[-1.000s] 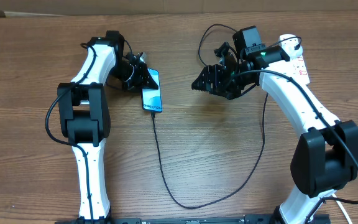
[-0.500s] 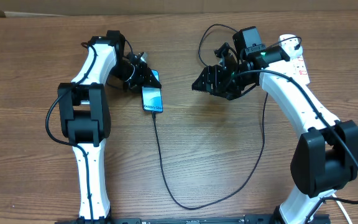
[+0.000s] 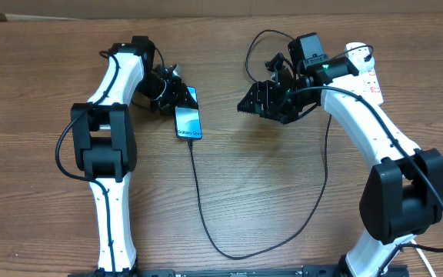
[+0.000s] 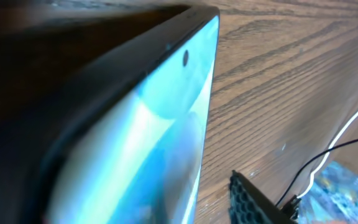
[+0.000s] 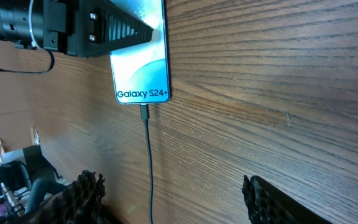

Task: Plug charger to phone and switch on socket
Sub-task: 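Lower the phone flat onto the table with the left gripper, then release the phone and raise the left gripper away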

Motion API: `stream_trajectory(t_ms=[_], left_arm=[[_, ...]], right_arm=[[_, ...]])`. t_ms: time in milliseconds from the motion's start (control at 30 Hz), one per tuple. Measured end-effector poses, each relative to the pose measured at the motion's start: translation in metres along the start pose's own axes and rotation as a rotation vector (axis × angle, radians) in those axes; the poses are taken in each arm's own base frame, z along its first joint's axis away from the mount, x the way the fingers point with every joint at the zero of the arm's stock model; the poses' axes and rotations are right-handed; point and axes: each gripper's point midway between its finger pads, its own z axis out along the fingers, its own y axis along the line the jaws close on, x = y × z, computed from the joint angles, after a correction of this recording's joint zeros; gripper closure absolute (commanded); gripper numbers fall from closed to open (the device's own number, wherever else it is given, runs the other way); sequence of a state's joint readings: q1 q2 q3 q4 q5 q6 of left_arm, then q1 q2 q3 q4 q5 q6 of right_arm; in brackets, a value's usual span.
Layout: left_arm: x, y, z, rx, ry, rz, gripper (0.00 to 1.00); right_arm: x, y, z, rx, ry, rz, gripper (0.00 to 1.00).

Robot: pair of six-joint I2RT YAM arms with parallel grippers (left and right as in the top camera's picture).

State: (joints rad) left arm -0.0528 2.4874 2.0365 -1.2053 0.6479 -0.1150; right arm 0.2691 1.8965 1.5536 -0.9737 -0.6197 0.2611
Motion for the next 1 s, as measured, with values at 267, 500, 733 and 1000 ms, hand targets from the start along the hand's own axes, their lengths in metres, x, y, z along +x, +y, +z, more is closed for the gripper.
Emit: stream_trajectory(t_ms=[267,500,733,1000], left_arm=[[-0.001,0.003,-0.003,-0.031,-0.01,-0.017,0.53],[-0.001,0.006,-0.005,-0.053,-0.015,-0.031,0.54],[-0.001,0.014,-0.009,-0.118,-0.024,-0.059,0.53],[-0.002,0.025,-0.015,-0.194,-0.039,-0.072,0.52]], right_arm=[[0.0,0.0,0.0,0.0,0.0,0.0,0.27],[0.0,0.0,0.0,0.0,0.001,0.0,0.27],[0.001,0.0,0.0,0.001,0.003,0.003,0.26],[0.001,0.0,0.0,0.001,0.004,0.004,0.26]])
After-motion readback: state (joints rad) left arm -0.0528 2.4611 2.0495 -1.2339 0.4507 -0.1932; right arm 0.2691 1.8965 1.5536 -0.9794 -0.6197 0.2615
